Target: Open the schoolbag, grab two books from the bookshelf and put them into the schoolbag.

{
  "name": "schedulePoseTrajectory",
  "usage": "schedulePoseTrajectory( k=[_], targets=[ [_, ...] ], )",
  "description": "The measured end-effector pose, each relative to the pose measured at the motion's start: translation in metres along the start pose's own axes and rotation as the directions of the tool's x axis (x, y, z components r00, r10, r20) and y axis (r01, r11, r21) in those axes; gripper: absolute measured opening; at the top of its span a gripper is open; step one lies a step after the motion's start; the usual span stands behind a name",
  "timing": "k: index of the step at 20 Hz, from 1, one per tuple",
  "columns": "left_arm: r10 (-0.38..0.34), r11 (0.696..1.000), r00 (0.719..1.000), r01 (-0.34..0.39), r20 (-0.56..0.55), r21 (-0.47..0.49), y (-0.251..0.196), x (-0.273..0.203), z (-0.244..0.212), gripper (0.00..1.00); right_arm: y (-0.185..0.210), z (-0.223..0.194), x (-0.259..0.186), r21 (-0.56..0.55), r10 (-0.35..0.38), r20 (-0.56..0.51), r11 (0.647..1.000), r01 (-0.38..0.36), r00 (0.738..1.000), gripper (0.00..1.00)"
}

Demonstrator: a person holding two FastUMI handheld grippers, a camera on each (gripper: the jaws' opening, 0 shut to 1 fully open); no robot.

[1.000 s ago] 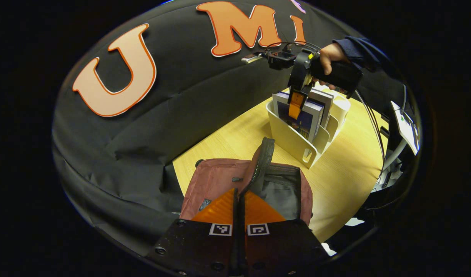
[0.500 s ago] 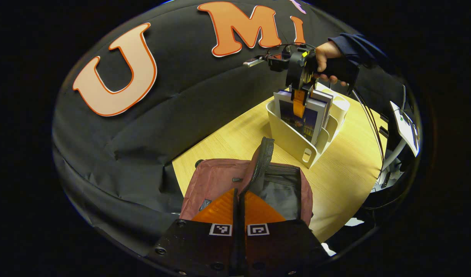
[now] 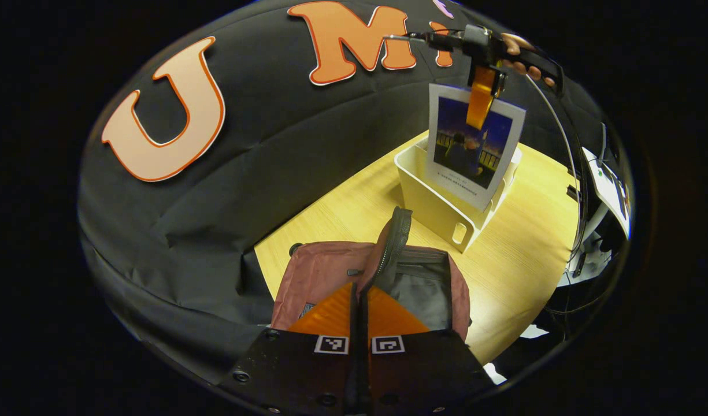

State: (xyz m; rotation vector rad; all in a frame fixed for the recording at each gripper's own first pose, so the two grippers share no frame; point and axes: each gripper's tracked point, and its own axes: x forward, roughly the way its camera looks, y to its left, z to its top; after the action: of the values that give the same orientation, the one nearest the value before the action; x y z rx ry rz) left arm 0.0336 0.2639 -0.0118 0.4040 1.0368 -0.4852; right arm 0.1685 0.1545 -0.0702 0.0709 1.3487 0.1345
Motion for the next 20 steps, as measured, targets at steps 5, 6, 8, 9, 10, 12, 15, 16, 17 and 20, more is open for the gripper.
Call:
schedulePoseTrajectory(
  k=[5, 6, 8, 9, 10, 12, 15, 16, 17, 20],
  targets=[
    [-0.005, 1.000, 1.000, 0.005, -0.002, -0.006, 0.003, 0.001, 0.002, 0.01, 0.000, -0.007, -0.064, 0.077, 0.079, 0.098, 0.993, -0.087, 0.992, 0.33],
    [-0.005, 1.000, 1.000, 0.005, -0.002, -0.008, 0.004, 0.001, 0.004, 0.01, -0.001, -0.008, -0.075, 0.095, 0.100, 0.128, 0.989, -0.113, 0.987, 0.33],
    [-0.005, 1.000, 1.000, 0.005, -0.005, -0.003, 0.004, 0.001, 0.005, 0.01, 0.003, -0.014, -0.086, 0.128, 0.160, 0.188, 0.974, -0.186, 0.969, 0.34],
    [-0.008, 1.000, 1.000, 0.008, -0.009, -0.003, 0.003, 0.000, 0.005, 0.00, 0.008, -0.018, -0.088, 0.147, 0.195, 0.216, 0.962, -0.229, 0.957, 0.34],
    [-0.009, 1.000, 1.000, 0.009, -0.012, -0.004, 0.003, 0.000, 0.006, 0.01, 0.012, -0.027, -0.091, 0.160, 0.230, 0.226, 0.950, -0.269, 0.947, 0.33],
    [-0.010, 1.000, 1.000, 0.010, -0.021, -0.006, 0.003, -0.001, 0.008, 0.01, 0.020, -0.043, -0.095, 0.186, 0.286, 0.256, 0.923, -0.337, 0.924, 0.33],
    [-0.011, 1.000, 1.000, 0.010, -0.026, -0.012, 0.006, -0.004, 0.015, 0.01, 0.035, -0.065, -0.078, 0.231, 0.359, 0.284, 0.874, -0.427, 0.889, 0.32],
    [-0.013, 1.000, 0.999, 0.013, -0.034, -0.018, 0.007, -0.005, 0.016, 0.01, 0.040, -0.080, -0.073, 0.250, 0.387, 0.288, 0.853, -0.459, 0.876, 0.31],
    [-0.016, 1.000, 0.999, 0.016, -0.033, -0.023, 0.008, -0.006, 0.019, 0.01, 0.046, -0.091, -0.064, 0.273, 0.411, 0.288, 0.831, -0.485, 0.865, 0.31],
    [-0.030, 0.999, 0.999, 0.028, -0.035, -0.047, 0.012, -0.010, 0.024, 0.01, 0.068, -0.116, -0.037, 0.348, 0.473, 0.284, 0.759, -0.550, 0.834, 0.31]
  ],
)
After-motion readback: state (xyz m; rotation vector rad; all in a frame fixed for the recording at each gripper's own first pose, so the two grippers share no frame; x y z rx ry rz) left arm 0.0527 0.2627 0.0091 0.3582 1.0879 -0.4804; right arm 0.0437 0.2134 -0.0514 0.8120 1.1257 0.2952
